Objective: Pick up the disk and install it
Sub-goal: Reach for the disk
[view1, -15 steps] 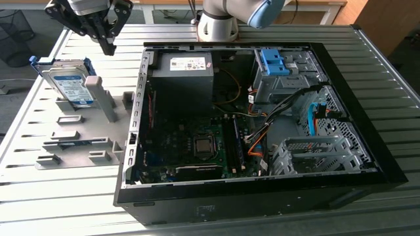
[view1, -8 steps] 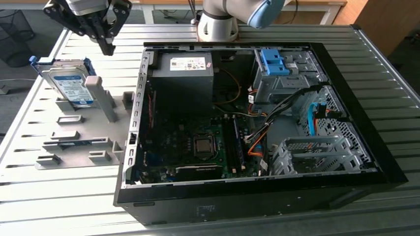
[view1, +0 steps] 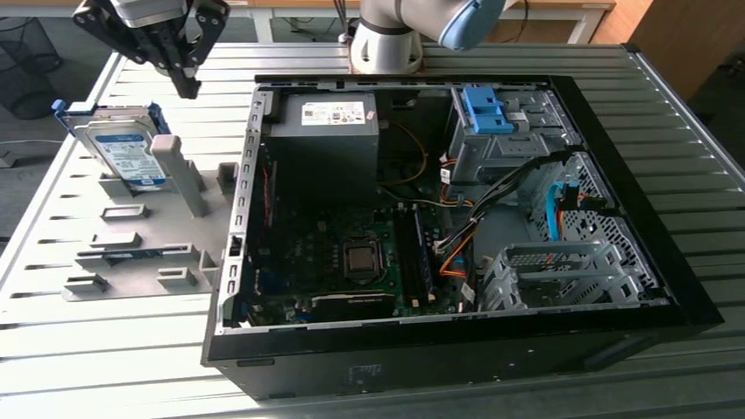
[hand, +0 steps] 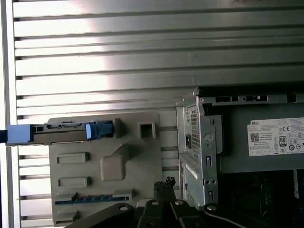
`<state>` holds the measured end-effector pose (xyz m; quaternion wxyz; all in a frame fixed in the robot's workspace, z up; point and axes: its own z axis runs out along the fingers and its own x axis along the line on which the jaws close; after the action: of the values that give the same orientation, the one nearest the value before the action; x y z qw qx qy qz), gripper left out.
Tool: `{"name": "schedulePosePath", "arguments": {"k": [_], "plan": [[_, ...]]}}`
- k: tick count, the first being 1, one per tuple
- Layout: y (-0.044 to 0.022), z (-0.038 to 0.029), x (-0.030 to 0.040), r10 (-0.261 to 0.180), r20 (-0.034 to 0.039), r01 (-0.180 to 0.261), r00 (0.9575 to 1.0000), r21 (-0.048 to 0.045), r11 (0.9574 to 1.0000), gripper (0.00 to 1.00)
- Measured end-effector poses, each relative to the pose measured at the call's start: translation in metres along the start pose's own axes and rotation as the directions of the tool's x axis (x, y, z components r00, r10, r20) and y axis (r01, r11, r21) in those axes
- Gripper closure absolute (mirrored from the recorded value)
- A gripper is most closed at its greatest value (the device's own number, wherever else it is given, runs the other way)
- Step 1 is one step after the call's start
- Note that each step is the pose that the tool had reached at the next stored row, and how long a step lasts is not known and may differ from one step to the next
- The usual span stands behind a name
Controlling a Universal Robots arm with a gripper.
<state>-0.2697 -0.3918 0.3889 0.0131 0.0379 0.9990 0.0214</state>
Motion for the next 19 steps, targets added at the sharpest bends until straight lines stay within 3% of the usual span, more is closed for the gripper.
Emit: {"name": "schedulePosePath", "arguments": {"k": [19], "plan": [[-0.0005, 0.0001, 0.0066, 0.0, 0.0, 0.0, 1.0, 0.0, 1.0, 0.89]]}}
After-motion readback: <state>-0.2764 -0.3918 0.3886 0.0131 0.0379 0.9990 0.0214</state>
